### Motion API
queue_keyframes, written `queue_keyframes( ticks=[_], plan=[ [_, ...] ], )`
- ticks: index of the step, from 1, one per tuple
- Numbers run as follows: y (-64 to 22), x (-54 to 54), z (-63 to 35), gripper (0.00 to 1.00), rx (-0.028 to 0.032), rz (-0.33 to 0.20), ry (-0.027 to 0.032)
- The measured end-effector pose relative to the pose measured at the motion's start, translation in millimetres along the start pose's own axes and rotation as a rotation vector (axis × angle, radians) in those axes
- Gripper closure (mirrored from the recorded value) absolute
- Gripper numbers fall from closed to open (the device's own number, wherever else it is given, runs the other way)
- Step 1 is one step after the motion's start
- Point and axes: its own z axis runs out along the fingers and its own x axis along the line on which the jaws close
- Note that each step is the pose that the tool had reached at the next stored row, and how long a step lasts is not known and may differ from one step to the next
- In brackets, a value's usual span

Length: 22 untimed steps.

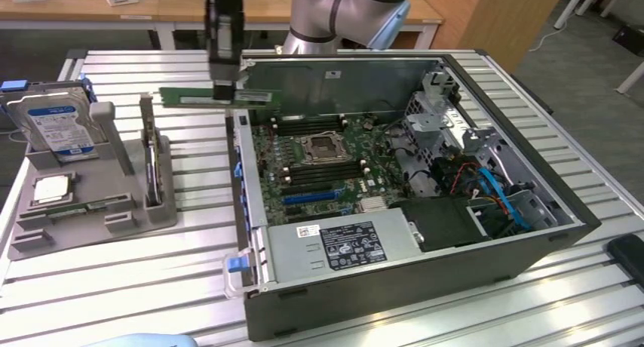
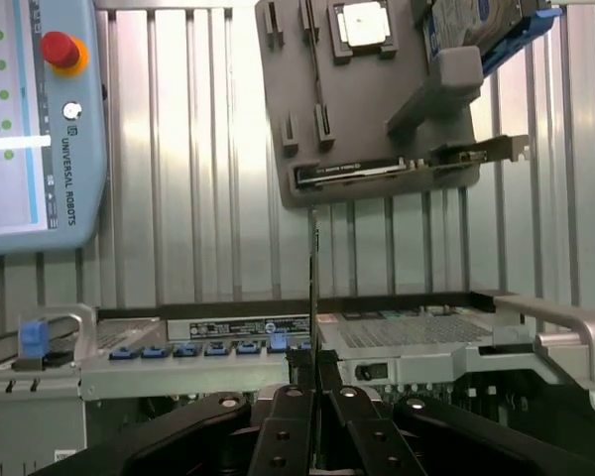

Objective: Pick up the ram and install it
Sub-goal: 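Pick up the ram and move it above insertion slot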

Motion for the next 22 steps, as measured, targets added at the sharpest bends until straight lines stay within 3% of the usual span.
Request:
queue_keyframes(
  ticks=[22],
  plan=[
    [-92.2,-5.4,-7.4,0.87,-0.0008,-0.001,-0.0143]
  ],
)
